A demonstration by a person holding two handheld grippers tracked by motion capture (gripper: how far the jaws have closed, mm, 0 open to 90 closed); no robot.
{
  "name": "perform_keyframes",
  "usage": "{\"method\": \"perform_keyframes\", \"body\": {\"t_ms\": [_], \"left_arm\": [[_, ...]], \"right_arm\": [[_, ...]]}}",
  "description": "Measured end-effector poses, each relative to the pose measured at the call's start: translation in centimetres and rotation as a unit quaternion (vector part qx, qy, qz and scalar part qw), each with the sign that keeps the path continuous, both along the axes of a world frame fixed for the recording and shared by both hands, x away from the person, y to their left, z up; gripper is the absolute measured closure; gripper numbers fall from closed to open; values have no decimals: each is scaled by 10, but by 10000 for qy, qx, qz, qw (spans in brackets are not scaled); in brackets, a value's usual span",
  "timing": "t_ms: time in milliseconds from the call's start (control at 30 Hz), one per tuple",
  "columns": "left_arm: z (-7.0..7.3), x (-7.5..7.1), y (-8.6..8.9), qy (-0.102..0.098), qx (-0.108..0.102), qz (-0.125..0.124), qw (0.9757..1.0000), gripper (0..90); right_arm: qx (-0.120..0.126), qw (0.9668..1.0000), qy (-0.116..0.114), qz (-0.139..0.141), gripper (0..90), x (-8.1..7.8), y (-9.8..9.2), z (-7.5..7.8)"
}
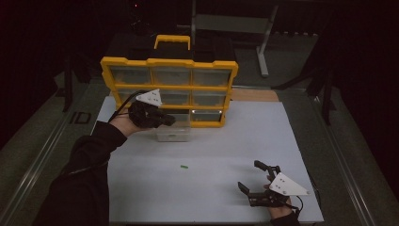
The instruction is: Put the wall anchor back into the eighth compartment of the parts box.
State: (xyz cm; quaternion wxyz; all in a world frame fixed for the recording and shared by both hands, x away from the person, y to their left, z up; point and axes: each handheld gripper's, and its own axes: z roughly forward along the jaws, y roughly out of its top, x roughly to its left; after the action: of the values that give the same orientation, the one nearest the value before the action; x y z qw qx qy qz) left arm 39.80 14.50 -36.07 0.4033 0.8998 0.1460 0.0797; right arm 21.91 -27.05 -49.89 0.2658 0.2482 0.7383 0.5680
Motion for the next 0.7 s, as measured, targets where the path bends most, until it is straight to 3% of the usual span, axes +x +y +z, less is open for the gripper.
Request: {"method": "perform_keyframes", "body": {"t_ms": [200,367,433,567,700], "left_arm": [[-1,11,2,34,-192,323,9993,837],[-8,19,6,57,-380,698,9968,836],[-11,22,5,68,-332,856,9958,836],[-19,25,1,167,-301,939,9950,835],[-24,29,-4,273,-114,1044,9941,835]], "right_arm": [[6,10000,3,-2,83,0,0,0],[14,10000,11,4,83,0,0,0],[7,10000,7,4,83,0,0,0],[-3,10000,7,12,83,0,0,0],[4,10000,11,10,83,0,0,0]]}}
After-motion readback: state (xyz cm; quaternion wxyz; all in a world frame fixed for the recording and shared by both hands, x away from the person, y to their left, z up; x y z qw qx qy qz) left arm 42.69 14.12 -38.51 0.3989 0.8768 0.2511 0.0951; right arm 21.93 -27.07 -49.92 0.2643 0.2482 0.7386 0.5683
